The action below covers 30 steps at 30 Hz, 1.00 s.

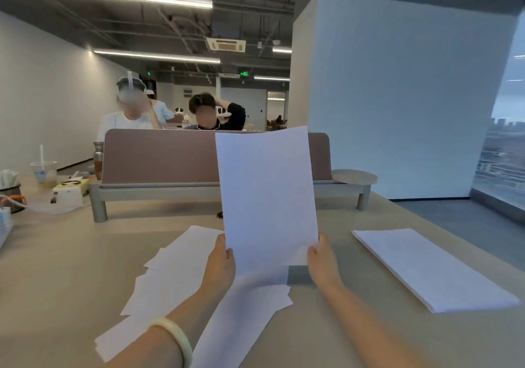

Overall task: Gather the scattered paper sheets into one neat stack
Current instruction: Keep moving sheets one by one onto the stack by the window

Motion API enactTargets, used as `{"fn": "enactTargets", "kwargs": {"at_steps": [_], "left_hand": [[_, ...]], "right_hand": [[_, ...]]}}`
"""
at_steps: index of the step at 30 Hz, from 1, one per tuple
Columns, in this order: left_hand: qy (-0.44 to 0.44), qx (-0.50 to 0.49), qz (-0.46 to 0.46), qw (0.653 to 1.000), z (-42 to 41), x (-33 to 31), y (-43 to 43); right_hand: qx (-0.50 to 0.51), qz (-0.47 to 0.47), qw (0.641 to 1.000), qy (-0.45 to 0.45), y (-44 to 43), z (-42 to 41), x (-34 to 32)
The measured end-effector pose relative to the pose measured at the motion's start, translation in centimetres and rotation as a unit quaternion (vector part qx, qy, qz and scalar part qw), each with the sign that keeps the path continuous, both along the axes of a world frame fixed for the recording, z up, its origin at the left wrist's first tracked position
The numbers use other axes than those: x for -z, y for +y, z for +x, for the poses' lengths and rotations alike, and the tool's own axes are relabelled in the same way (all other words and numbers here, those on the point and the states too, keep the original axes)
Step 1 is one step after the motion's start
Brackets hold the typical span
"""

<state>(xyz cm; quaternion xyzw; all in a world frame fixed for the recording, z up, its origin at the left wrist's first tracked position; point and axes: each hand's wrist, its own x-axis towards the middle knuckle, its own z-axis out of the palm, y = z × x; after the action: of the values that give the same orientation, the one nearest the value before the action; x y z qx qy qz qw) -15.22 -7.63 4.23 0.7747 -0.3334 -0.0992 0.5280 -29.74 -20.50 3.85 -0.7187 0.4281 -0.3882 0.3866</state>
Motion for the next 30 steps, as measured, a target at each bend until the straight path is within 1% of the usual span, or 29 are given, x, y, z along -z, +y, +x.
{"fn": "enactTargets", "kwargs": {"at_steps": [3,6,10,14,19,26,30], "left_hand": [[0.023,0.053,-0.024,0.998,-3.0,-0.6,-2.4],[0.03,0.084,-0.025,0.996,-5.8,-0.6,-5.4],[0.033,0.121,-0.015,0.992,-10.0,0.0,-9.6],[0.065,0.173,0.008,0.983,-14.6,0.8,-13.5],[0.096,0.243,-0.007,0.965,-20.5,1.4,-18.1],[0.053,0.292,0.049,0.954,-25.2,3.4,-23.1],[0.025,0.293,0.083,0.952,-26.4,4.7,-24.3]], "right_hand": [[0.023,-0.004,1.0,0.002,-1.9,-3.5,-0.3],[0.055,-0.014,0.998,-0.002,-4.0,-7.4,-0.5],[0.119,-0.017,0.992,0.027,-7.1,-13.1,-0.5],[0.175,-0.013,0.984,0.033,-10.2,-18.9,0.0],[0.219,-0.009,0.974,0.062,-14.7,-25.0,0.6],[0.279,0.0,0.956,0.095,-21.0,-29.7,3.4],[0.288,0.005,0.949,0.131,-22.7,-30.7,5.0]]}}
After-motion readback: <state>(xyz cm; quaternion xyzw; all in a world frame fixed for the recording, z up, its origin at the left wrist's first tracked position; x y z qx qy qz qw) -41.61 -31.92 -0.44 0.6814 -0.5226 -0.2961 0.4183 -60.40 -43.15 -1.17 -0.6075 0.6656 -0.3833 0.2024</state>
